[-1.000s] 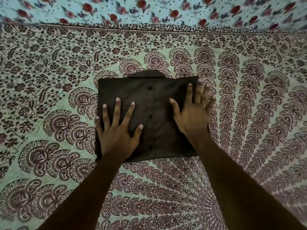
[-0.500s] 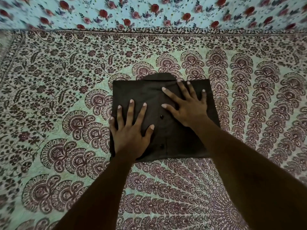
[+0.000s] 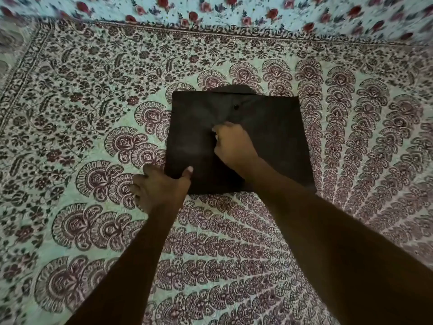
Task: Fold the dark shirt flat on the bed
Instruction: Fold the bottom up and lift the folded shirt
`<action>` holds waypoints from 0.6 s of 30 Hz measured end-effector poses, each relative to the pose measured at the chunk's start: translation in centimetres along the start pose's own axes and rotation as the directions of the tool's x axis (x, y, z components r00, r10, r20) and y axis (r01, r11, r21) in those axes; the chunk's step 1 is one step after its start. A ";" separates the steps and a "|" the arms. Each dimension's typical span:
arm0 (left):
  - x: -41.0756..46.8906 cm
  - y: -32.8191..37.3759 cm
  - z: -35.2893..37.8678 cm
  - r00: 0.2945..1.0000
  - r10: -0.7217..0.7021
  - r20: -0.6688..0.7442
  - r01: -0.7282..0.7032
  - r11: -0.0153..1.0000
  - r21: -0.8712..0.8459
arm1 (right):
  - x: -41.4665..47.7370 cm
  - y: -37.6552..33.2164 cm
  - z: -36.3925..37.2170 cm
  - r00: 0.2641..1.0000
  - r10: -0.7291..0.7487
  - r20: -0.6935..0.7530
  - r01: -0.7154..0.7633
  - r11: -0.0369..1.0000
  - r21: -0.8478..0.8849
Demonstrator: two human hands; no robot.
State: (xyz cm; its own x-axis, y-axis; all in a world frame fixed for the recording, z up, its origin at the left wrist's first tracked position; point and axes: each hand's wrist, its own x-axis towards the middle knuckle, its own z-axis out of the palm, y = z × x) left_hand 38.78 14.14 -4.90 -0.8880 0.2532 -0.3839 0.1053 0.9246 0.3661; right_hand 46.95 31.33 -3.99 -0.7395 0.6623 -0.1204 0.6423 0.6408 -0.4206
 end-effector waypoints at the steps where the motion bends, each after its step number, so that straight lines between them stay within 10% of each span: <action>1: -0.3 0.2 -0.4 0.998 -0.041 0.048 0.041 0.999 0.002 | 0.2 -0.6 0.3 0.998 0.049 -0.028 -0.048 0.998 0.036; 12: -6.1 4.0 0.0 0.841 0.541 0.019 -0.430 0.690 -0.582 | 0.1 -4.8 -3.4 0.918 0.343 0.199 -0.393 0.849 0.352; 18: -9.2 0.1 -1.4 0.687 0.700 0.196 -0.264 0.491 -0.830 | -5.1 -0.5 -7.0 0.942 0.319 0.106 -0.333 0.844 0.421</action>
State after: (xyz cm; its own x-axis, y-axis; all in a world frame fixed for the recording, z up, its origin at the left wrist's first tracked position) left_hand 46.30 11.49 -0.21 -0.4486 0.8767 -0.1736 -0.0852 0.1514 0.9848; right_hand 51.79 30.29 3.12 -0.5131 0.7871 -0.3424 0.7034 0.1570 -0.6932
